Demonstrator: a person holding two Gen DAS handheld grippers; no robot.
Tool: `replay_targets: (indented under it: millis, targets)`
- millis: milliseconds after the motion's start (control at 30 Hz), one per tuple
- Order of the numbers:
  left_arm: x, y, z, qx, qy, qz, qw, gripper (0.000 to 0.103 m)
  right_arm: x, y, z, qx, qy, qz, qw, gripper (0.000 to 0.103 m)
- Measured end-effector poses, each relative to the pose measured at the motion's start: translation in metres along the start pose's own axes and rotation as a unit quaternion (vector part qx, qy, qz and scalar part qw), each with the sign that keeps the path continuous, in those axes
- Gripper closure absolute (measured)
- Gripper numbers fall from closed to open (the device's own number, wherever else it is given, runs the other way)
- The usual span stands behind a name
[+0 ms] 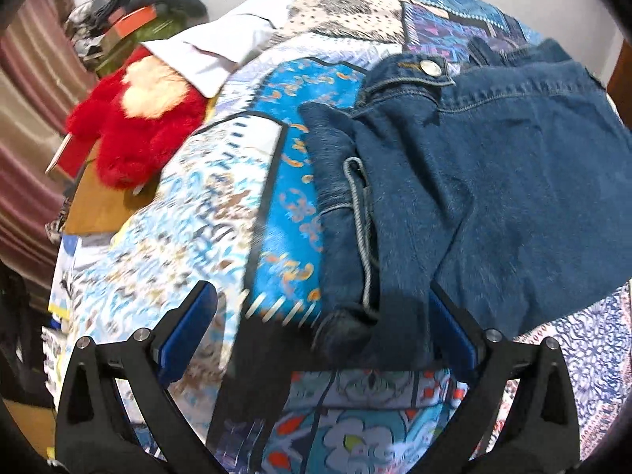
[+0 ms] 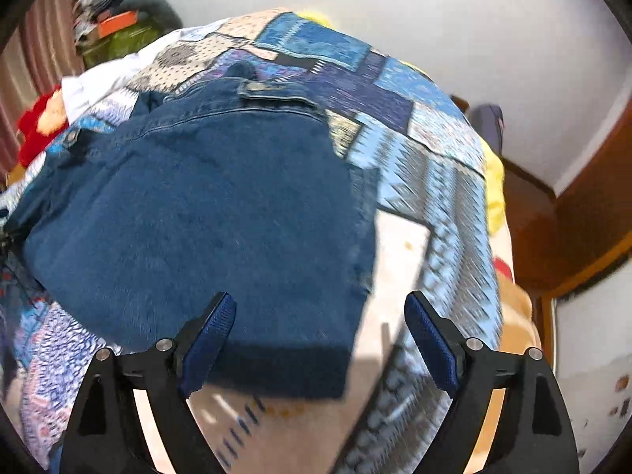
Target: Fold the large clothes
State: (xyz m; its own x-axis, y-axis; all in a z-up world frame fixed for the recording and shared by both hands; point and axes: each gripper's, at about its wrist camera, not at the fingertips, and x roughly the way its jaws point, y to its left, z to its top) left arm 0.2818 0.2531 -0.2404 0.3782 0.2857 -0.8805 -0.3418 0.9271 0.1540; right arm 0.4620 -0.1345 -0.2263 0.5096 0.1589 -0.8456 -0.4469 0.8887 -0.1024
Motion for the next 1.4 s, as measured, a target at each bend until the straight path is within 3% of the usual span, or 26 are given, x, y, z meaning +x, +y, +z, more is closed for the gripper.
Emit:
replay_targets:
  millis: [100, 233, 433, 600, 733, 867, 900, 967, 1067, 1167, 1200, 1233, 1267, 1333, 1400]
  targets:
    - [-0.018, 0.003, -0.005, -0.009, -0.014, 0.003, 0.9999, 0.000, -0.019, -0.012, -0.005, 0.022, -0.002, 0.011, 1.000, 0.016]
    - [-0.055, 0.010, -0.013, -0.034, -0.060, 0.008, 0.9976, 0.000, -0.048, -0.014, -0.005, 0.035, -0.024, 0.020, 0.999, 0.016]
    - [-0.084, 0.025, -0.023, -0.108, -0.103, -0.034, 0.9883, 0.000, -0.086, 0.007, 0.004, 0.034, -0.077, 0.044, 0.995, 0.006]
    - [-0.060, 0.023, -0.035, -0.164, -0.065, -0.106, 0.9786, 0.000, -0.096, 0.039, 0.013, 0.020, -0.103, 0.077, 0.991, 0.000]
    - [-0.023, 0.009, -0.043, -0.197, -0.012, -0.160, 0.9671, 0.000, -0.078, 0.066, 0.020, 0.011, -0.089, 0.113, 0.990, 0.000]
    - [0.008, 0.000, -0.049, -0.245, 0.022, -0.230, 0.9417, 0.000, -0.042, 0.089, 0.025, 0.000, -0.049, 0.121, 0.991, 0.000]
    - [0.018, -0.001, -0.049, -0.261, 0.028, -0.252, 0.9312, 0.000, -0.032, 0.092, 0.026, -0.002, -0.039, 0.120, 0.992, 0.000]
    - [0.031, -0.004, -0.046, -0.279, 0.033, -0.280, 0.9180, 0.001, -0.013, 0.099, 0.027, -0.005, -0.019, 0.120, 0.993, 0.000]
    - [0.049, -0.004, -0.039, -0.310, 0.028, -0.305, 0.8999, 0.005, 0.012, 0.102, 0.026, -0.004, 0.007, 0.126, 0.992, 0.000]
    - [0.067, -0.004, -0.030, -0.362, 0.028, -0.328, 0.8721, 0.011, 0.030, 0.101, 0.025, 0.002, 0.022, 0.134, 0.991, 0.000]
    - [0.068, -0.006, -0.025, -0.373, 0.026, -0.323, 0.8695, 0.011, 0.033, 0.101, 0.025, 0.003, 0.020, 0.132, 0.991, 0.000]
    - [0.069, -0.009, -0.021, -0.374, 0.023, -0.315, 0.8719, 0.012, 0.034, 0.101, 0.026, 0.001, 0.013, 0.129, 0.992, 0.000]
    - [0.069, -0.012, -0.016, -0.371, 0.021, -0.299, 0.8788, 0.019, 0.036, 0.102, 0.026, -0.001, 0.010, 0.128, 0.992, 0.000]
    - [0.065, -0.015, -0.010, -0.366, 0.017, -0.250, 0.8963, 0.041, 0.036, 0.103, 0.027, -0.005, 0.011, 0.127, 0.992, 0.000]
    - [0.057, -0.013, -0.007, -0.360, -0.001, -0.228, 0.9048, 0.067, 0.035, 0.104, 0.029, -0.012, 0.013, 0.129, 0.991, 0.000]
